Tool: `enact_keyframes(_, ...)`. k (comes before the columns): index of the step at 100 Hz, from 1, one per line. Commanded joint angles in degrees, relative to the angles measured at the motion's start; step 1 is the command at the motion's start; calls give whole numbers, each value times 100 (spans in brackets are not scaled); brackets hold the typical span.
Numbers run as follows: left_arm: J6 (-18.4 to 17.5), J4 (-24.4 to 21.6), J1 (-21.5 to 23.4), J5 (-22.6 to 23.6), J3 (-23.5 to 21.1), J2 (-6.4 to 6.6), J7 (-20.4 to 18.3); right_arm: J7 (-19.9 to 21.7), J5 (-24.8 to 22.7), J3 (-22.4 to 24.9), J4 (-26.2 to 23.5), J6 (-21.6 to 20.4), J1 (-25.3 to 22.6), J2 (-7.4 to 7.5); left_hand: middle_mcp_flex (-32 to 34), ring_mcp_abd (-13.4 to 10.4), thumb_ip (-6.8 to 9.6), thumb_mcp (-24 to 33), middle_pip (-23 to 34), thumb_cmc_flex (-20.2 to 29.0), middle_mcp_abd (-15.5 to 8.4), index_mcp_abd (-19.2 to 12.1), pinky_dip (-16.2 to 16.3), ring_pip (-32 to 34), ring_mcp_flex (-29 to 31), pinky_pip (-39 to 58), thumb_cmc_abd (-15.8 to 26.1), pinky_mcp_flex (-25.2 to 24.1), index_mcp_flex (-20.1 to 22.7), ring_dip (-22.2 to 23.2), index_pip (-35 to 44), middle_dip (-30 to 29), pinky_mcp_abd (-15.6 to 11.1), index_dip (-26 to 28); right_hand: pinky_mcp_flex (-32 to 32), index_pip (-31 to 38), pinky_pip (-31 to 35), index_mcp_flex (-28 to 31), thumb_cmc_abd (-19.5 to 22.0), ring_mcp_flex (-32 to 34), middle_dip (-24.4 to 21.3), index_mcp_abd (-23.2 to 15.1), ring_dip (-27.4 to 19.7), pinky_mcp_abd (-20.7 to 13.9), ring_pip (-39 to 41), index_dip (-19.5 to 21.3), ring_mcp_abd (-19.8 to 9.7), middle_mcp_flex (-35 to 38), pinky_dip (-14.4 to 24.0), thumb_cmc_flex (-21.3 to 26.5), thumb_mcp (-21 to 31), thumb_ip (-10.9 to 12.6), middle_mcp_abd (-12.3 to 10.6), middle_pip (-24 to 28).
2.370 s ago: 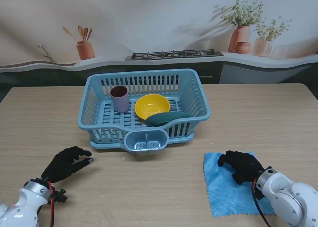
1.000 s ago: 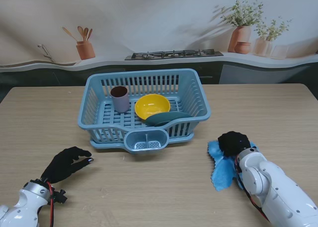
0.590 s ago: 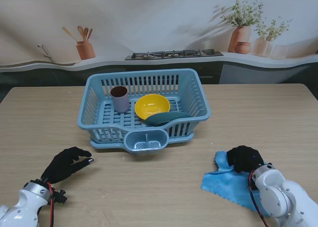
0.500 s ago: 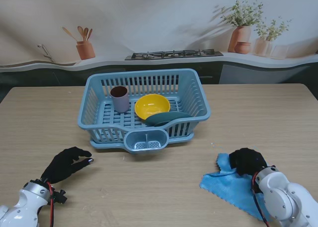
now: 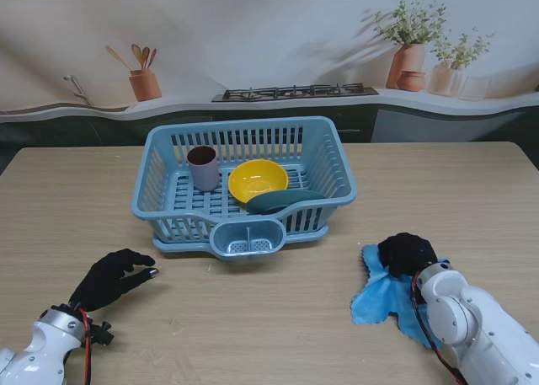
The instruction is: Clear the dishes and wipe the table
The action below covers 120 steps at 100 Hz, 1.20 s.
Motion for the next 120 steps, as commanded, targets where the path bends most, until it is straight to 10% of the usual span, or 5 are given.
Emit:
enact_keyframes(1, 16, -35, 30, -23, 7, -19, -89, 177, -40, -175, 298, 43, 137, -70, 81, 16, 176, -179, -25, 187, -142, -126, -87, -16, 70, -77, 272, -73, -46, 17, 20, -122, -64, 34, -205, -397, -109, 264, 145, 54, -759, 341, 34, -470, 10, -241, 146, 129, 119, 454, 169, 11, -348, -1148)
enact_keyframes(38, 1, -27, 49, 11, 3, -35, -4, 278, 45, -925, 816, 330, 963, -58, 83, 4, 186, -258, -20, 223, -147, -135, -88, -13, 68, -76, 298, -74, -48, 19, 19, -120, -64, 34, -195, -420, -135, 284, 143, 69, -762, 338, 43, -473, -16, -234, 138, 158, 157, 443, 159, 13, -350, -1190)
enact_keyframes(120, -181, -121, 224, -136, -109, -13, -183, 691, -194, 1152, -758, -1005, -1345, -17, 26, -85, 204, -267, -44, 404, -190, -147, -92, -58, 51, -78, 230, -54, -95, -13, -1, -128, -83, 28, -158, -442, -133, 252, 155, 118, -746, 409, 36, -407, -46, -271, 168, 183, 169, 441, 142, 17, -304, -1226)
